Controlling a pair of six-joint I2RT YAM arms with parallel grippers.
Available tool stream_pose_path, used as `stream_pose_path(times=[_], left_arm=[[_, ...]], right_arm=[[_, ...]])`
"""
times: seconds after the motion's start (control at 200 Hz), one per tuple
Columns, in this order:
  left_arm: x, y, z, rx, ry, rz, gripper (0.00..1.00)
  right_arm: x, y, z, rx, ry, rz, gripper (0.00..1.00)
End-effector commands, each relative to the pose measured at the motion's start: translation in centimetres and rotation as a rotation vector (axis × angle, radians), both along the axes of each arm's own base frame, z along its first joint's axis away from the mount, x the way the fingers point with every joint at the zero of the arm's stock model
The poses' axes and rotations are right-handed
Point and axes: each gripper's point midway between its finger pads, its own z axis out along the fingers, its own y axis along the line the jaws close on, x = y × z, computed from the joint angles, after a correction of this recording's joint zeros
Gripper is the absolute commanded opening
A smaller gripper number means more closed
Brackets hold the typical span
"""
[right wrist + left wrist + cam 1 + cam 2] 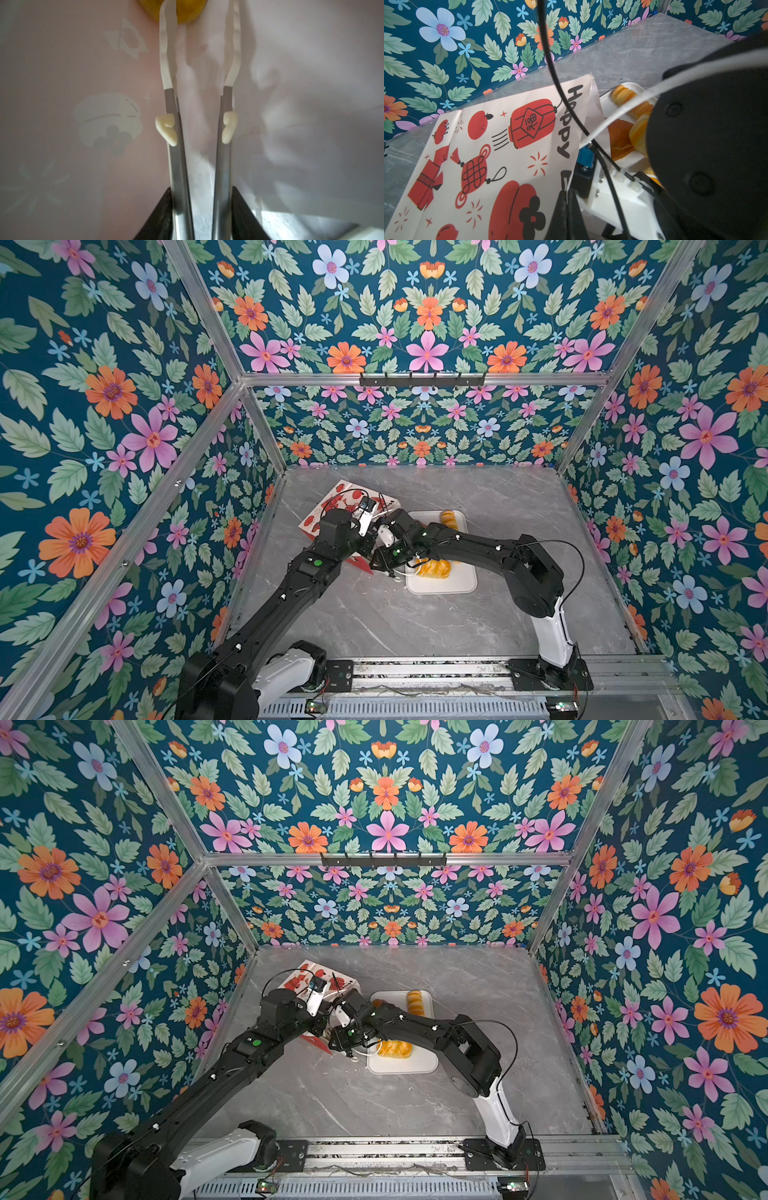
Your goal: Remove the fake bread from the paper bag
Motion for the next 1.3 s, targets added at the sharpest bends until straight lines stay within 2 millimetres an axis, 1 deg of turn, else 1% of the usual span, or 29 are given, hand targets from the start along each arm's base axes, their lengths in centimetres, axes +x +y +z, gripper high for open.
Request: stream_pose_path(times=[0.0,0.155,0.37,0.465,0.665,0.875,1.07,1.295], left_arm=[[-0.5,-1.3,0.7,-0.054,-0.004,-0.058,0.0],[-0.6,-1.6,0.3,-0.053,0.005,-0.068,0.0],[-0.7,-2.2,0.3,-0.067,0.012,-0.084,0.0],[-0.8,-2.3,-0.2,-0.064,0.024,-0.09,0.0],[-1.1,-2.0,-0.7,-0.046,0.036,-0.082,0.0],[-1.8,-2.1,-1.8,-0.041,0.077,-0.1,0.0],[-1.9,-2.2,-1.8,-0.052,0.08,-0.106,0.0],[-2.0,-2.7,-1.8,-0.068,0.087,-0.12,0.0]], right_arm=[[0.8,1.0,1.7,0.067,-0.063,0.001,0.41],[1.2,1.1,3.0,0.112,-0.101,-0.013,0.42],[1.5,1.7,3.0,0.128,-0.106,-0.008,0.42],[1.7,1.8,3.1,0.132,-0.11,-0.012,0.42],[1.5,1.3,4.4,0.16,-0.13,-0.017,0.41],[1.8,1.1,4.6,0.171,-0.126,-0.026,0.42],[1.9,1.7,5.1,0.211,-0.125,-0.016,0.42],[2.7,2.5,4.4,0.216,-0.129,-0.026,0.42]])
